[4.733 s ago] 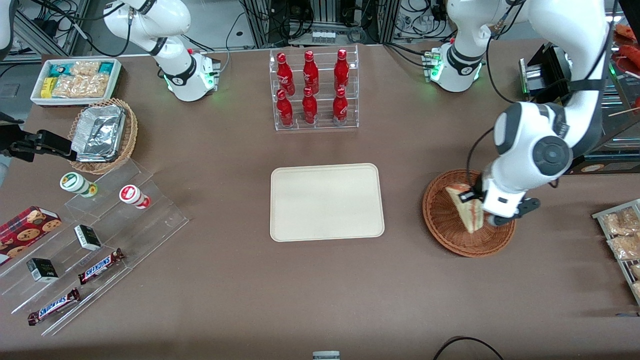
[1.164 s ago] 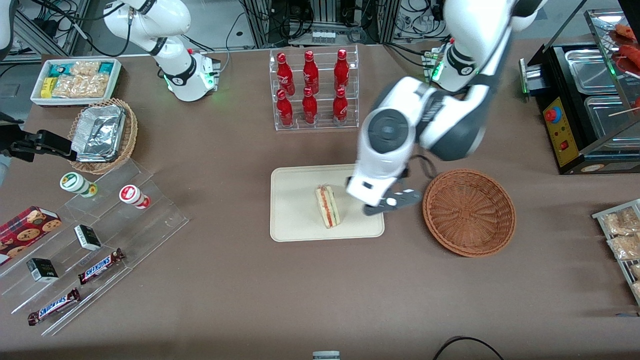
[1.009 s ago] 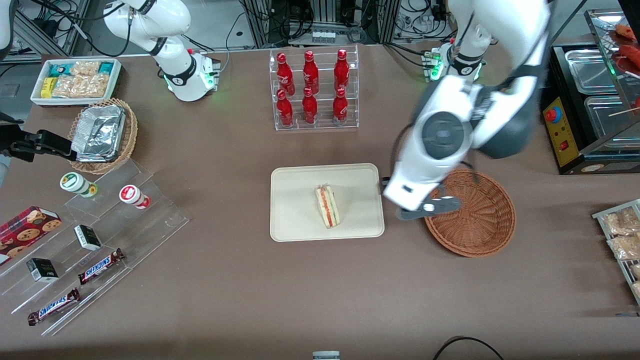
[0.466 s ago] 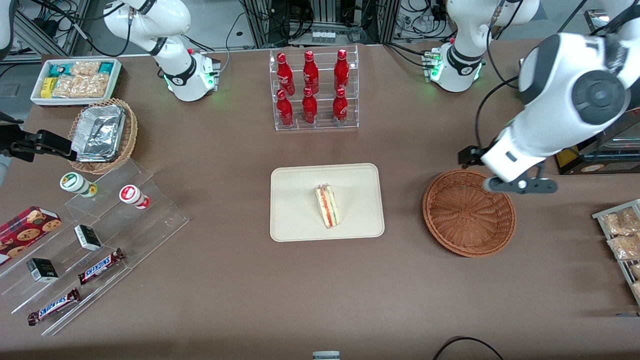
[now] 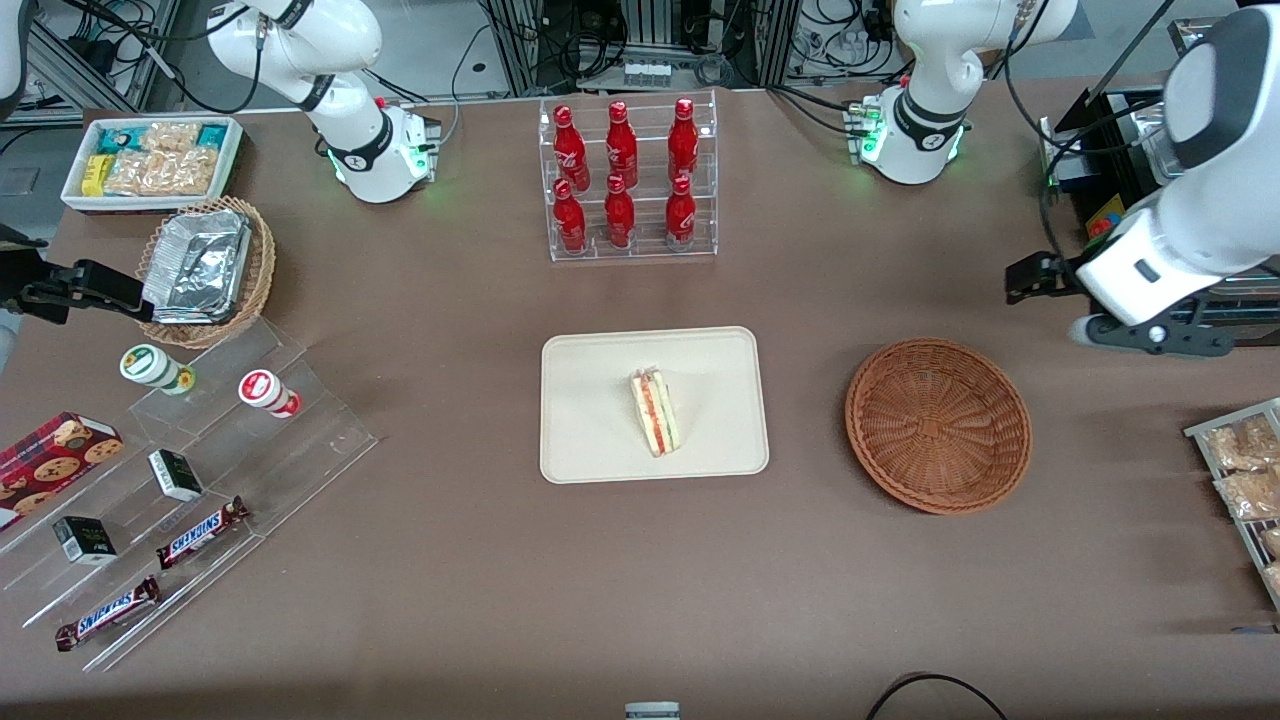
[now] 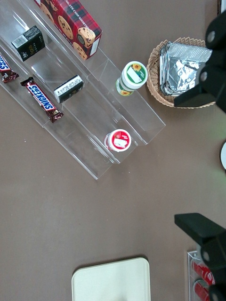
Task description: Place sandwich from basket to tray
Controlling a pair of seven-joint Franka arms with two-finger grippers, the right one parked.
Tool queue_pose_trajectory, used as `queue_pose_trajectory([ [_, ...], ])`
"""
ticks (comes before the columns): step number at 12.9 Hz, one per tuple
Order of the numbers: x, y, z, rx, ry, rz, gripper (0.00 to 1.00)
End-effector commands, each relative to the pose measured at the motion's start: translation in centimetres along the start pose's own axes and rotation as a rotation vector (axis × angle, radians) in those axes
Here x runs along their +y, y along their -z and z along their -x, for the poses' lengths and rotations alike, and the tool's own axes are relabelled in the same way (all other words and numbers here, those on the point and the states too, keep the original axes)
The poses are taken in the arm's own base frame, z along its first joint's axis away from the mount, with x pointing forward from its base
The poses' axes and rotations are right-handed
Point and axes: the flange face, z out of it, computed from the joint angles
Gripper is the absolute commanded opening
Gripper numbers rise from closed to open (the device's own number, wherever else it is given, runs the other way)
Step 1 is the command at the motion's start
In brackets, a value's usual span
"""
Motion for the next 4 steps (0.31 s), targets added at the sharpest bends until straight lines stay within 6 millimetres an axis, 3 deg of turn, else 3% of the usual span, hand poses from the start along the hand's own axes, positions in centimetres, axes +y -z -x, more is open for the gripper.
queue_pose_trajectory([
  [1,-1.7,2.7,1.4,0.005,-0.050,0.016,1.00],
  [4,-2.1,3.8,1.7,0.014,-0.069,0.010,1.00],
])
